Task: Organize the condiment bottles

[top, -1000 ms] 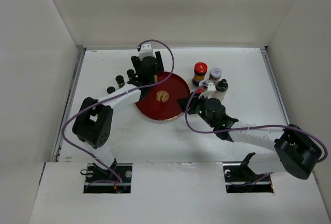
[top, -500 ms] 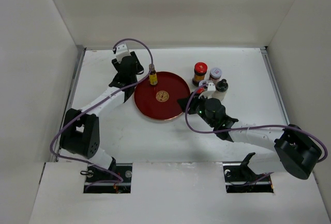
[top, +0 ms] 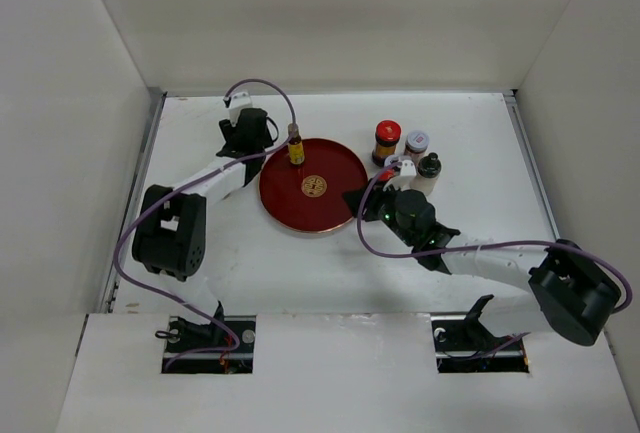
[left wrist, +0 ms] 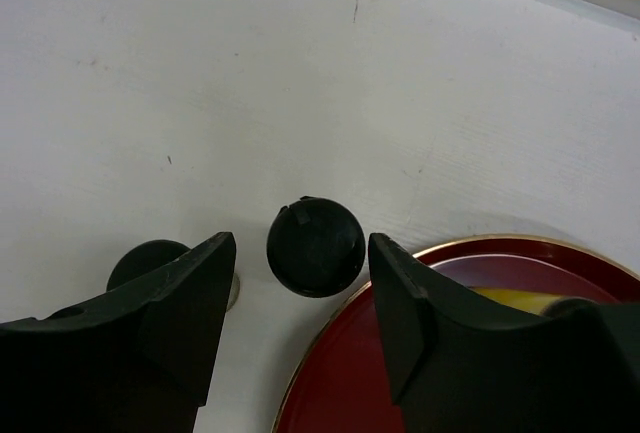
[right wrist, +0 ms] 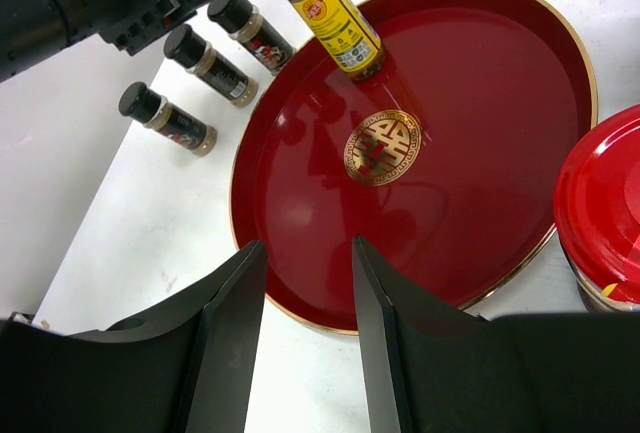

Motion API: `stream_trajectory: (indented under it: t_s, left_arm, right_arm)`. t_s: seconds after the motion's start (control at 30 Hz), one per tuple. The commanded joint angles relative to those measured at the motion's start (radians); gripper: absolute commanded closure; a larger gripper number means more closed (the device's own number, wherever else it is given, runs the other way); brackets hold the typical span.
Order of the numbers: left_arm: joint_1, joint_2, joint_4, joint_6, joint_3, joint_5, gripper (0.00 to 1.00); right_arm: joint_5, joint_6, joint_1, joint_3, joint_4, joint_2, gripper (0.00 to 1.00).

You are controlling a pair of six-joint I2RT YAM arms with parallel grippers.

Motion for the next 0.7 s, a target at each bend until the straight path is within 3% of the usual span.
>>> stream_trajectory:
  t_s: [0.0, 0.27, 0.47, 0.53, 0.67]
  left_arm:
    - [0.004, 0.003, 0.026, 0.014, 0.046, -0.017, 0.47]
    - [0.015, 0.058, 0.037, 0.014, 0.076, 0.017, 0.49]
    - [0.017, 0.052, 0.04, 0.014, 0.069, 0.017, 0.63]
    - [0.017, 0.026, 0.037, 0.009, 0.06, 0.011, 0.69]
    - [0.001, -0.098, 0.075, 0.011, -0.007, -0.015, 0.7]
  right_arm:
    - [-0.018, -0.005, 0.002, 0.021, 0.041, 0.013, 0.54]
    - [-0.019, -0.008, 0.003, 0.02, 0.047, 0.008, 0.54]
    - [-0.021, -0.008, 0.003, 0.021, 0.045, 0.011, 0.53]
    - [-0.019, -0.003, 0.003, 0.016, 0.051, 0.007, 0.53]
    - [-0.019, -0.008, 0.003, 0.018, 0.047, 0.008, 0.53]
